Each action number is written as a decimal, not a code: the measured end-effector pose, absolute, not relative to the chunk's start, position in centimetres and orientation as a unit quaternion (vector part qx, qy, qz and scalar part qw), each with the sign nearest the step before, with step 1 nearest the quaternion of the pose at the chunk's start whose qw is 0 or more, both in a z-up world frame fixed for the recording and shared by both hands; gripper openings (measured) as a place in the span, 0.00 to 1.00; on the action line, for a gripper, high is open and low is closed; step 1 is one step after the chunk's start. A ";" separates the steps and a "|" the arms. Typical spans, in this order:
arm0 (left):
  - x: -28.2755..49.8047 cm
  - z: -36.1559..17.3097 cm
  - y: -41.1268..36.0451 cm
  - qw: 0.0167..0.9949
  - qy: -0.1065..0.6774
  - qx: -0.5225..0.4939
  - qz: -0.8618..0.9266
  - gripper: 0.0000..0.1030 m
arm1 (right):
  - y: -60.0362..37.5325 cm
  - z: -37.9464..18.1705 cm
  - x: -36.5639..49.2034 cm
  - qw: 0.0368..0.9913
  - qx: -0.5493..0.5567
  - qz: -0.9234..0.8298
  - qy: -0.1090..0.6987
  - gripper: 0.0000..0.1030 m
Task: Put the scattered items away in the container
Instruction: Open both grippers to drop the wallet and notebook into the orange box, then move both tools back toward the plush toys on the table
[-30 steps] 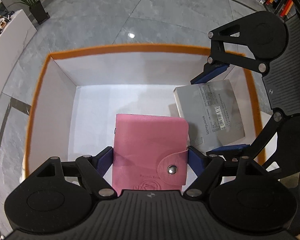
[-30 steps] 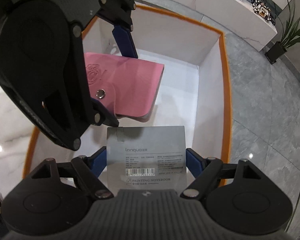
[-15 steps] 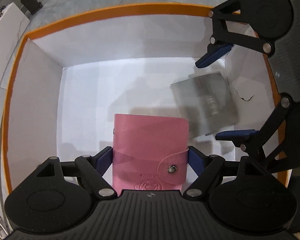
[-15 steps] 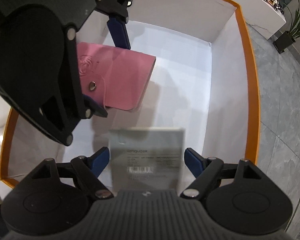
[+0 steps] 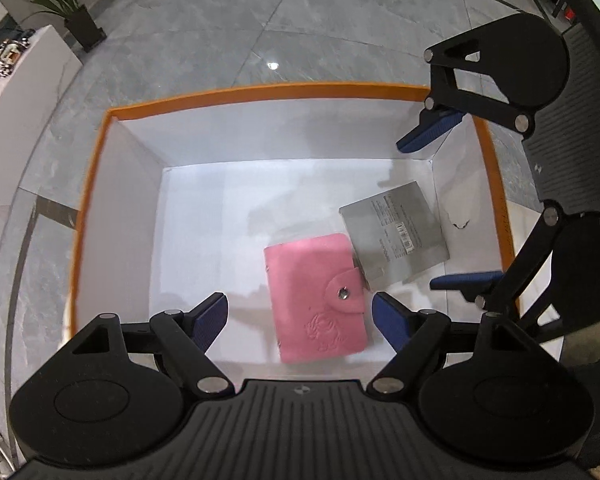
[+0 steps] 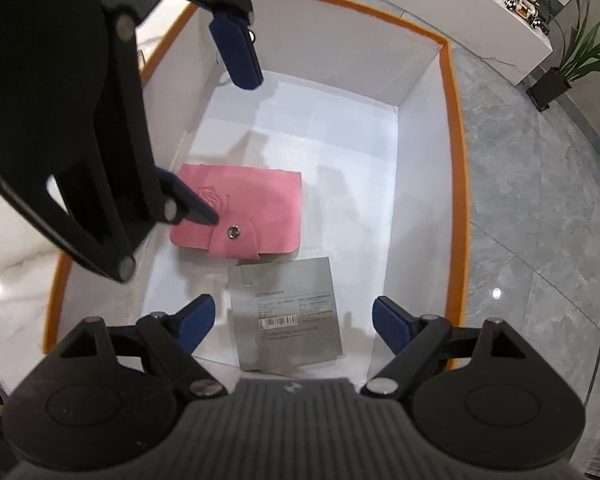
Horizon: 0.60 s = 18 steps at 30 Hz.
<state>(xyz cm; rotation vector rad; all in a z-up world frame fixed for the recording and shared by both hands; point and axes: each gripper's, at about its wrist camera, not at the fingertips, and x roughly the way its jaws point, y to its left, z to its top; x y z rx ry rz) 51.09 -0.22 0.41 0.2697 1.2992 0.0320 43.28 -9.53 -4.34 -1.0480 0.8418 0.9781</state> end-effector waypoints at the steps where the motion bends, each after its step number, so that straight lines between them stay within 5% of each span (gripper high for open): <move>1: 50.7 0.8 -0.1 0.789 0.601 0.128 0.018 0.91 | -9.6 -4.2 43.3 0.675 -0.467 0.434 0.371 0.85; 18: 37.3 14.5 0.2 0.823 0.535 0.164 0.095 0.91 | -6.1 6.8 33.9 0.693 -0.507 0.446 0.253 0.85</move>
